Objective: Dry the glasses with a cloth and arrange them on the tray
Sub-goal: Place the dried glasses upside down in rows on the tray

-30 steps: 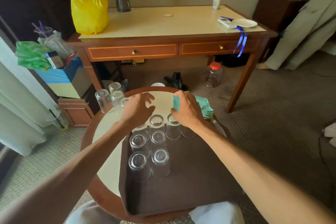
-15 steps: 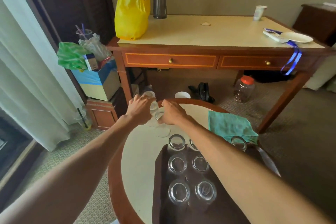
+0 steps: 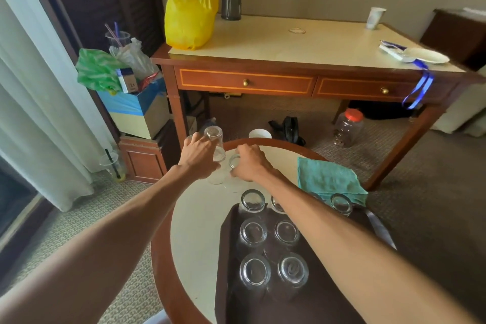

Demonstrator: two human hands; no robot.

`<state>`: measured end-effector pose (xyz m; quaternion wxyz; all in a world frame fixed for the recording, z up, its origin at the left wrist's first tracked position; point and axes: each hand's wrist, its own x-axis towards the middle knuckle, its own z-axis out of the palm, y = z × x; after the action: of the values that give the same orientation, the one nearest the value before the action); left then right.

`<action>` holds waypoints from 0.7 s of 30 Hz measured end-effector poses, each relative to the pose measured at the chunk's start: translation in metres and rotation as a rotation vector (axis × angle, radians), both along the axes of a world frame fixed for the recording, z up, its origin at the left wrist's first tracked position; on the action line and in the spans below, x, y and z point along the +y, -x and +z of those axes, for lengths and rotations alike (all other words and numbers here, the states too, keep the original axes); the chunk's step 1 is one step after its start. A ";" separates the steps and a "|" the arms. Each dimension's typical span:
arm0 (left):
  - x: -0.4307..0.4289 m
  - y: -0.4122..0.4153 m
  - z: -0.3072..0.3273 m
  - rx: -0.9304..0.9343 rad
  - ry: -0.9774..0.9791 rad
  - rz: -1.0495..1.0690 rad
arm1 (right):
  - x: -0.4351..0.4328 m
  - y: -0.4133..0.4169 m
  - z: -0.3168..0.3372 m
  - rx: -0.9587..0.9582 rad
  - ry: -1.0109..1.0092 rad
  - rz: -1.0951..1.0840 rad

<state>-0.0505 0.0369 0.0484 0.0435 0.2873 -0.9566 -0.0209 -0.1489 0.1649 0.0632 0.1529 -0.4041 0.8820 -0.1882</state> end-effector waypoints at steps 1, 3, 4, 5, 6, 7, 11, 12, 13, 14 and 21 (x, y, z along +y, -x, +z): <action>0.002 -0.003 0.001 -0.007 0.007 0.000 | 0.003 0.000 0.005 0.004 0.015 -0.008; 0.005 -0.008 0.003 -0.009 -0.008 0.015 | 0.005 -0.001 0.016 0.004 0.057 -0.027; 0.007 -0.013 0.007 -0.002 -0.025 0.033 | 0.009 -0.002 0.024 0.010 0.081 -0.028; 0.010 -0.017 0.013 0.010 -0.038 0.051 | 0.014 -0.004 0.034 0.018 0.103 -0.034; 0.012 -0.022 0.018 0.024 -0.056 0.071 | 0.019 -0.004 0.041 0.031 0.116 -0.037; 0.013 -0.026 0.023 0.047 -0.070 0.086 | 0.025 -0.005 0.049 0.039 0.127 -0.041; 0.033 -0.043 0.058 0.197 -0.102 0.140 | 0.065 -0.007 0.086 0.063 0.189 -0.068; 0.036 -0.045 0.064 0.246 -0.111 0.152 | 0.073 -0.006 0.093 0.067 0.204 -0.071; 0.044 -0.051 0.076 0.301 -0.115 0.153 | 0.086 -0.008 0.104 0.071 0.217 -0.072; 0.052 -0.055 0.084 0.351 -0.116 0.155 | 0.097 -0.011 0.112 0.076 0.233 -0.075; 0.118 -0.073 0.138 0.552 -0.127 0.149 | 0.165 -0.025 0.150 0.095 0.345 -0.114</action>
<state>0.0223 0.1549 0.1861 0.2855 0.3421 -0.8817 -0.1551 -0.1242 0.3299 0.2128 0.0283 -0.3821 0.8643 -0.3258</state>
